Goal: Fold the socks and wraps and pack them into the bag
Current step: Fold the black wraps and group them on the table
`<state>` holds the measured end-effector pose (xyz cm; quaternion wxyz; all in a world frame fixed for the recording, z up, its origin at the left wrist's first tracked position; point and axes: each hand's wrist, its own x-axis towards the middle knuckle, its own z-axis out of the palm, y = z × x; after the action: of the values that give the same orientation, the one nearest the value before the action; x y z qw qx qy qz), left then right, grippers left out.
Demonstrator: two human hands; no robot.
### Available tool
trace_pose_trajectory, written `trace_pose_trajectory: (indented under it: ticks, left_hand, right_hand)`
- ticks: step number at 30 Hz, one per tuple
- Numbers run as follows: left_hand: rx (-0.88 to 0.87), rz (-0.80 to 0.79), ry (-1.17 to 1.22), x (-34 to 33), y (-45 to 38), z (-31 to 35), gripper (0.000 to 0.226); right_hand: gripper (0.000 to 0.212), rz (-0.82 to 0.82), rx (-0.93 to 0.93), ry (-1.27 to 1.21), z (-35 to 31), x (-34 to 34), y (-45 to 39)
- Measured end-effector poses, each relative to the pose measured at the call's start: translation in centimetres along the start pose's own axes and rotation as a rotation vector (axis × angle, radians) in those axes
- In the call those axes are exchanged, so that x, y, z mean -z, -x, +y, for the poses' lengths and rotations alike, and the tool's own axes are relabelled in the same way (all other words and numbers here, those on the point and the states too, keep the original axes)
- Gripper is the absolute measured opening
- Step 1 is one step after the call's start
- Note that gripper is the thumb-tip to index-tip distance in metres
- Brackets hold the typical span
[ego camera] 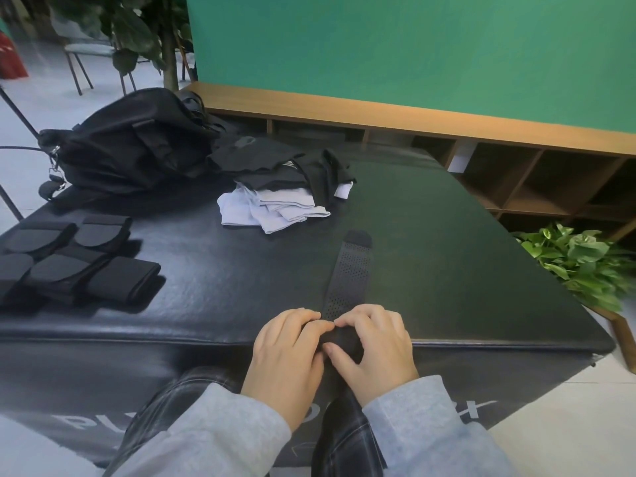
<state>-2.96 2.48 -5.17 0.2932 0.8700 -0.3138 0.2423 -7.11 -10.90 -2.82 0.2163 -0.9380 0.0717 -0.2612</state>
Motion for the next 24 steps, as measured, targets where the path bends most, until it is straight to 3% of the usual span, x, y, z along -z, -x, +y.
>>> trace_pose_trajectory:
  ticks: [8, 16, 24]
  left_hand:
    - [0.004, -0.036, 0.041, 0.34, -0.02, 0.19, 0.058]
    - [0.022, -0.053, 0.061, 0.45, 0.02, 0.09, 0.051]
    - [0.025, -0.06, 0.058, 0.56, -0.07, 0.13, 0.049]
  right_hand:
    - [0.035, 0.008, 0.01, -0.028, -0.2, 0.35, -0.15]
    - [0.025, -0.095, -0.021, -0.063, -0.1, 0.63, -0.18]
    - [0.032, -0.096, -0.046, -0.081, -0.17, 0.73, -0.23]
